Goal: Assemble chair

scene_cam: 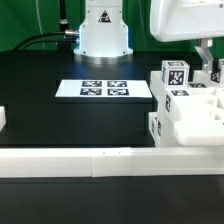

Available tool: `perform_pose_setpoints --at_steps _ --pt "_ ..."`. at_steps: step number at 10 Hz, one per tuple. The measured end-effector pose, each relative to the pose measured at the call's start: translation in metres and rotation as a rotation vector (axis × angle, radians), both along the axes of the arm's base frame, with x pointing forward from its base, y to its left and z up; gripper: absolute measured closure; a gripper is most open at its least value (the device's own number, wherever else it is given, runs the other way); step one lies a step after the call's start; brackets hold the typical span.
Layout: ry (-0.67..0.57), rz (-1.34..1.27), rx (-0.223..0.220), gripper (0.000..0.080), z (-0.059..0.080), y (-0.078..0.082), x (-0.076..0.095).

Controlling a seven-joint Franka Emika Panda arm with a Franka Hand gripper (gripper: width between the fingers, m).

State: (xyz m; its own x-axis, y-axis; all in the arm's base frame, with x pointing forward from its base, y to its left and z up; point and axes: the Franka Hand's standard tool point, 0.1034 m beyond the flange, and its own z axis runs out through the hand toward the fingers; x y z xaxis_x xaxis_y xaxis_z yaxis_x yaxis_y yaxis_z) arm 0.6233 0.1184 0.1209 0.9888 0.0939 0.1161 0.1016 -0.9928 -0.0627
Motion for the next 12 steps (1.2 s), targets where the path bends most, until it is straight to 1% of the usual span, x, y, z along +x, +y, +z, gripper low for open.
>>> perform_pose_setpoints --at_steps 1,2,3,5,8,12 --pt "0.001 -0.018 0.002 0.0518 0.0 0.0 0.0" --pt "0.001 -0.019 0.002 0.0518 0.0 -0.0001 0.0" --pt "-0.005 -0.077 0.012 0.0518 0.0004 -0.0003 0.0006" --pt "-0.014 -0.322 0.043 0.0518 0.0004 0.0026 -0.0009" --pt "-0.005 -0.653 0.079 0.0518 0.0 -0.0029 -0.0019" --pt "0.005 -1.025 0.121 0.0517 0.0005 -0.0022 -0.0017"
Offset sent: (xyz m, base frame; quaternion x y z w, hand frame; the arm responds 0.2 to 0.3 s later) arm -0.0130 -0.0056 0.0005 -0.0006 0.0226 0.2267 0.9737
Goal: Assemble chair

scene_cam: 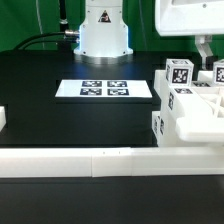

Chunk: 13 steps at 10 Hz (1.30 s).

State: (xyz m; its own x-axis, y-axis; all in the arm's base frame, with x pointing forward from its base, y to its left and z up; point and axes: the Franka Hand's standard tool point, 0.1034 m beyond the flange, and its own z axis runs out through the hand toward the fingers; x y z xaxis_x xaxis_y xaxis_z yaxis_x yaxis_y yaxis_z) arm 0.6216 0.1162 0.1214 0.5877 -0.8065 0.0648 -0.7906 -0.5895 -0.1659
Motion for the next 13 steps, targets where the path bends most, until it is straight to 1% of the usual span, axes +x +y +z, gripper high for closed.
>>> perform_pose_setpoints --at_steps 2,3,5,6,7,8,9,13 --pt "0.004 -0.146 0.017 0.0517 0.0003 -0.0004 -0.0001" --pt "0.008 -0.192 0.035 0.0517 0.0001 -0.0019 0.0002" --pt "0.01 -0.213 0.043 0.0517 -0.0004 -0.001 -0.0001" --pt "0.009 -0.178 0.037 0.0337 -0.0007 -0.0009 -0.0002" --pt "0.009 -0.178 0.038 0.0204 -0.0008 -0.0008 -0.0003" --pt "0.007 -0.081 0.02 0.0204 0.0003 -0.0018 0.0007" --pt "0.001 0.037 0.001 0.0162 0.0013 -0.0023 0.0017" --pt "-0.014 0.326 -0.051 0.015 0.0008 -0.0026 0.0018"
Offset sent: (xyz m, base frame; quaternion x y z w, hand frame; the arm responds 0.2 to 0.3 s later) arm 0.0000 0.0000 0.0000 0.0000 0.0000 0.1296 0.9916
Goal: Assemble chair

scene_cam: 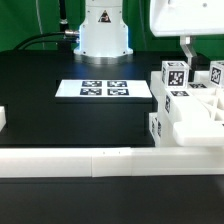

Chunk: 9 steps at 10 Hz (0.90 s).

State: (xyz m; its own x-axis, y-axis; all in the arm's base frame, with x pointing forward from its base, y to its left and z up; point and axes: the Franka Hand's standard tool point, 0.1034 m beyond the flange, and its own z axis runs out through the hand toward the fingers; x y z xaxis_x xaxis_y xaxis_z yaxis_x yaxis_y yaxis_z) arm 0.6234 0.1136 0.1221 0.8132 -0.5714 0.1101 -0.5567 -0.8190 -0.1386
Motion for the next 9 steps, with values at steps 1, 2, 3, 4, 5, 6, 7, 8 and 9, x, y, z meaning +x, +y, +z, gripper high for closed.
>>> perform_pose_setpoints --at_steps 1,2,3,4,5,6,7,8,9 --pt "0.004 0.11 -0.026 0.015 -0.0008 0.0007 -0.0008" --pt "0.005 0.208 -0.046 0.015 -0.0025 0.0022 -0.0011" --pt "0.008 0.323 -0.068 0.015 -0.0031 0.0034 -0.0003" --pt "0.013 0.406 -0.083 0.015 -0.0029 0.0041 0.0007" --pt "0.009 0.477 -0.095 0.015 -0.003 0.0028 0.0014" --pt "0.007 0.516 -0.101 0.015 -0.003 0.0014 0.0017" --pt "0.007 0.516 -0.101 0.0265 -0.0031 0.0017 0.0015" --pt "0.007 0.513 -0.1 0.0401 -0.0032 0.0017 0.0015" --pt "0.007 0.513 -0.1 0.0401 -0.003 0.0017 0.0017"
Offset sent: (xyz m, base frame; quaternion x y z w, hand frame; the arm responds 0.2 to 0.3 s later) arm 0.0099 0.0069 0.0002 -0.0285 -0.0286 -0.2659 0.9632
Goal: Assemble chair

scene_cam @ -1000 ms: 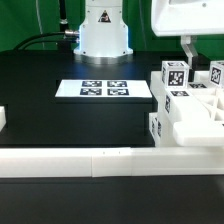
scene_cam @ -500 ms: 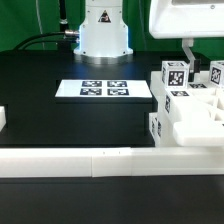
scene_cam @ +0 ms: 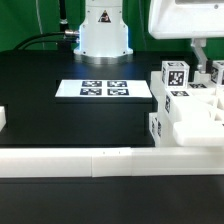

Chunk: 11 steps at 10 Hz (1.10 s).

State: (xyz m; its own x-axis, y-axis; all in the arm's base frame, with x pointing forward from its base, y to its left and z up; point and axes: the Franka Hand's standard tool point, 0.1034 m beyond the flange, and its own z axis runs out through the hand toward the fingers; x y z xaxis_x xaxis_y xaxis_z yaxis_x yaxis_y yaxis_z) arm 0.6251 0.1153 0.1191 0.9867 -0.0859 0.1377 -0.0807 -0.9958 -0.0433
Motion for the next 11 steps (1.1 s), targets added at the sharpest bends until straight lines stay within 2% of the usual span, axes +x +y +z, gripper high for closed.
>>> perform_pose_setpoints --at_steps 1,3,11 --pt "0.0 -0.009 0.002 0.0516 0.0 0.0001 0.0" --pt "0.001 -0.042 0.008 0.0516 0.0 0.0002 0.0001" --pt "-0.009 -0.831 0.123 0.0515 0.0 0.0018 -0.0007"
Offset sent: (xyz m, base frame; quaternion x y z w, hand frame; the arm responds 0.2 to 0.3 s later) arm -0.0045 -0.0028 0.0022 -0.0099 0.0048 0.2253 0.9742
